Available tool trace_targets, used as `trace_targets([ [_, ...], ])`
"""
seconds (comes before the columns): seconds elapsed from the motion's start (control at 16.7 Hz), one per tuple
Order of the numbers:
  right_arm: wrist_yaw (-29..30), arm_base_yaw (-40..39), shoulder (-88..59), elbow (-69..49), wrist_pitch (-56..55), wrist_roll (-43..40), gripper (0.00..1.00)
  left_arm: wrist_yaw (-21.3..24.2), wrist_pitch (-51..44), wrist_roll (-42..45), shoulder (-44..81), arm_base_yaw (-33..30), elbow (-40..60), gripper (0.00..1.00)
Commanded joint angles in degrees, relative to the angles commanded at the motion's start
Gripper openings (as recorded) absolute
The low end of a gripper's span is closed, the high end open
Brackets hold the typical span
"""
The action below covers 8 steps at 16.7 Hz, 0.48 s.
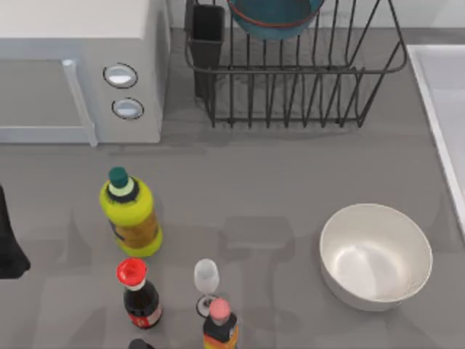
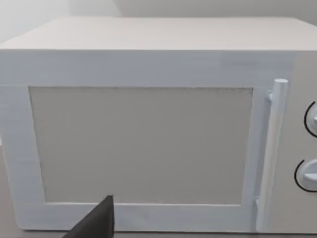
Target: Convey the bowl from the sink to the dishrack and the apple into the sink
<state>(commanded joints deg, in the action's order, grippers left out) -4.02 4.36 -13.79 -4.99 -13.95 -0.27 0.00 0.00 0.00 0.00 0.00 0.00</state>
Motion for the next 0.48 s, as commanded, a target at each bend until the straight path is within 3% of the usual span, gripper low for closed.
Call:
trace_targets([
  [0.24,3.28,-3.54,11.49,4.04,11.62,0.21,1.0,0.0,0.0,0.0,0.0,0.0,0.0,1.0],
  [0.48,4.02,-4.36,13.79,4.99,13.95,0.27,1.0,0.0,0.0,0.0,0.0,0.0,0.0,1.0],
])
